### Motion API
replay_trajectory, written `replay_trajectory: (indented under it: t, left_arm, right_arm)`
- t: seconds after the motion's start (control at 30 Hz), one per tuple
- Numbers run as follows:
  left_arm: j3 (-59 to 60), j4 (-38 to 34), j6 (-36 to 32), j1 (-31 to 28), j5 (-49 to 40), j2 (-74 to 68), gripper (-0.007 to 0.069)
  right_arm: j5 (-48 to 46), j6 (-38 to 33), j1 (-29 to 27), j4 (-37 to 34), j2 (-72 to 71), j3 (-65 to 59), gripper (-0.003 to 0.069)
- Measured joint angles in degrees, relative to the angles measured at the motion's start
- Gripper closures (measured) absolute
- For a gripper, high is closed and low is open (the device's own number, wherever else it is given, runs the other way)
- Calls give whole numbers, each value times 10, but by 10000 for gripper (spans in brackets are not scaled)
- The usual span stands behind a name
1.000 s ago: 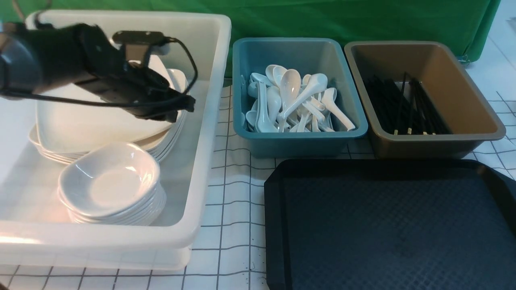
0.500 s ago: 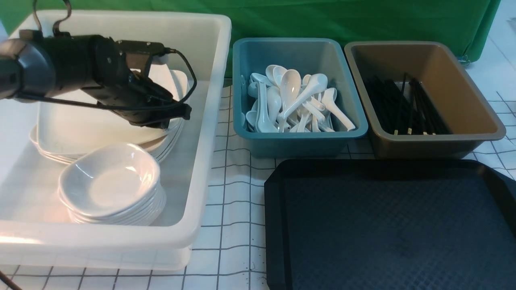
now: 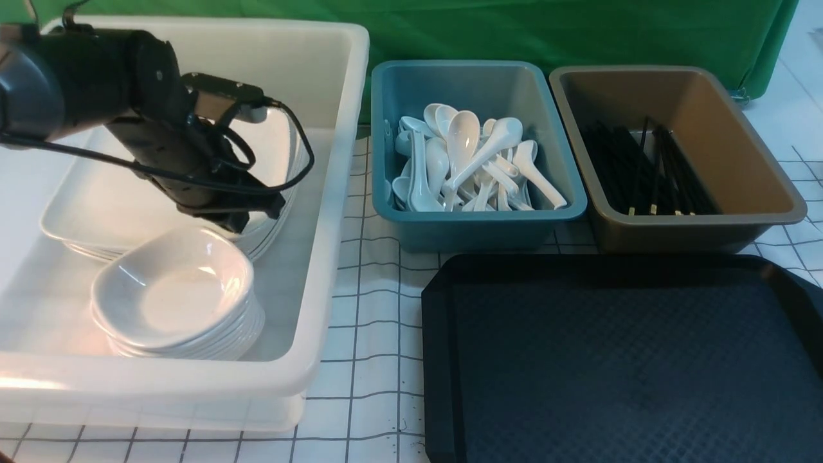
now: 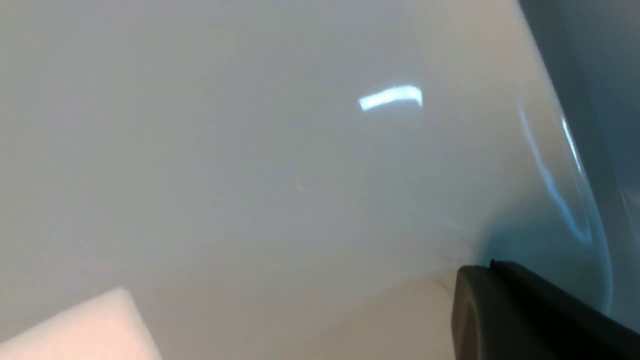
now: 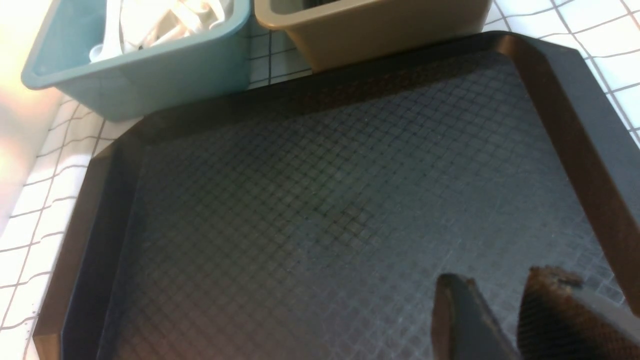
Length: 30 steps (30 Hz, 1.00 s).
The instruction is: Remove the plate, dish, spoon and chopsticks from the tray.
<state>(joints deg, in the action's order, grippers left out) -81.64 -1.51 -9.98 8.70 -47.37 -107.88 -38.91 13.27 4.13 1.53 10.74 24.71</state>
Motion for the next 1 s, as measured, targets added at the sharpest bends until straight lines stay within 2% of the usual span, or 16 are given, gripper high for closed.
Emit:
replay_trajectory:
  t: [0.33,0.5,0.6,0.67,0.77,0.83,0.9,1.0]
  left_arm:
    - [-10,3,11,1,-25,42,627]
    - [-10,15,9,1,-113,45,627]
    - [-10,12,-5,0,-160,68,627]
    - [-10,7,-6,0,-167,84,627]
    - [-10,-16,-11,0,-169,143,627]
    - [-10,-26,-12,0,-167,177,627]
    - [-10,-32,-13,0,-165,203,627]
    - [-10,-50,-14,0,-164,265,627]
  right_arm:
    - [0,0,0,0,0,0,419]
    - [13,-9,0,0,0,-5,419]
    - [27,-38,0,0,0,-12,421]
    - [30,-55,0,0,0,-13,436]
    - [34,-84,0,-12,0,-13,569]
    - [37,-94,0,-23,0,-13,626]
    - [41,-100,0,-31,0,-13,629]
    - [88,-181,0,-90,0,-25,629]
